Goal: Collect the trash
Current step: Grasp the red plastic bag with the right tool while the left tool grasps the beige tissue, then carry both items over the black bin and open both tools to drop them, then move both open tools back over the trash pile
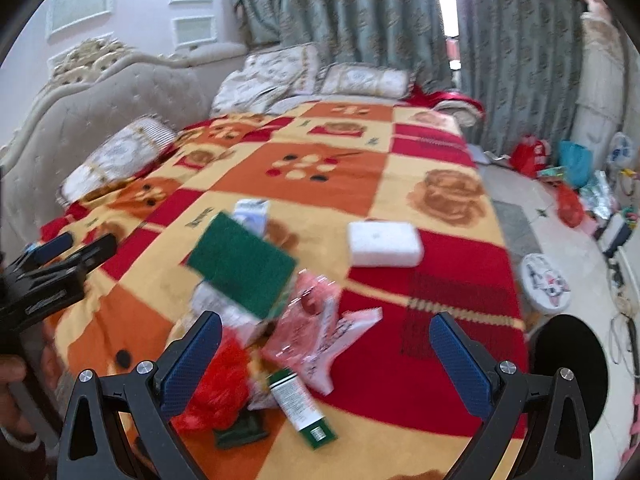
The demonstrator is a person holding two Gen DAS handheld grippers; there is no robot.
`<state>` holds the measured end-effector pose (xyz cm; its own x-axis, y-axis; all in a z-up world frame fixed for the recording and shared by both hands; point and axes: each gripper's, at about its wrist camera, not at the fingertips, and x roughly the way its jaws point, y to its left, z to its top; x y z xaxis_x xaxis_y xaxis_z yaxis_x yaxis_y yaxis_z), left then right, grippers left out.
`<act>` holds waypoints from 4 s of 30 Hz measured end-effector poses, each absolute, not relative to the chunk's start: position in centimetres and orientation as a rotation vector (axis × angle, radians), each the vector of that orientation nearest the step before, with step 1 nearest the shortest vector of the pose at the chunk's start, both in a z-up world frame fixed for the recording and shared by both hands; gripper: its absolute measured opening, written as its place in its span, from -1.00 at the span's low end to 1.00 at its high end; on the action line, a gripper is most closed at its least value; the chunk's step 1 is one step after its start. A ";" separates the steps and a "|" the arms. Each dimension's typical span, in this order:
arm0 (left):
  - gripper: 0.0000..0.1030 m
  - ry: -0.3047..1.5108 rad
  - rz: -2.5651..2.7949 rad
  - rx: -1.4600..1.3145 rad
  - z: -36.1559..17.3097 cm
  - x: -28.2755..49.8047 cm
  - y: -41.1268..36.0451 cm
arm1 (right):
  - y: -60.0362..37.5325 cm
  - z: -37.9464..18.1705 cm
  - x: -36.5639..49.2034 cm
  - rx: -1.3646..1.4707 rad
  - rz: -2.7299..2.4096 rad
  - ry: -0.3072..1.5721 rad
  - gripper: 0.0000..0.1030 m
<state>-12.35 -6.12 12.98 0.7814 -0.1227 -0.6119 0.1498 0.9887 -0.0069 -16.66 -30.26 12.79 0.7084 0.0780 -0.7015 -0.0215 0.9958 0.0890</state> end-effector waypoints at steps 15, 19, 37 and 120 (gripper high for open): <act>0.99 0.724 -0.211 0.041 11.4 -13.3 -4.7 | -23.3 7.4 -16.2 -0.001 0.291 0.914 -0.46; 0.80 0.779 -0.332 0.034 10.4 -13.7 -5.8 | -25.5 10.2 -16.9 0.040 0.268 0.850 -0.61; -0.65 0.953 -0.558 0.185 6.3 -13.1 -14.3 | -33.6 14.2 -19.2 0.138 0.121 0.738 -0.61; 0.00 0.819 -0.480 0.098 13.1 -15.2 -21.8 | -42.4 10.9 -21.9 0.194 -0.089 0.790 0.44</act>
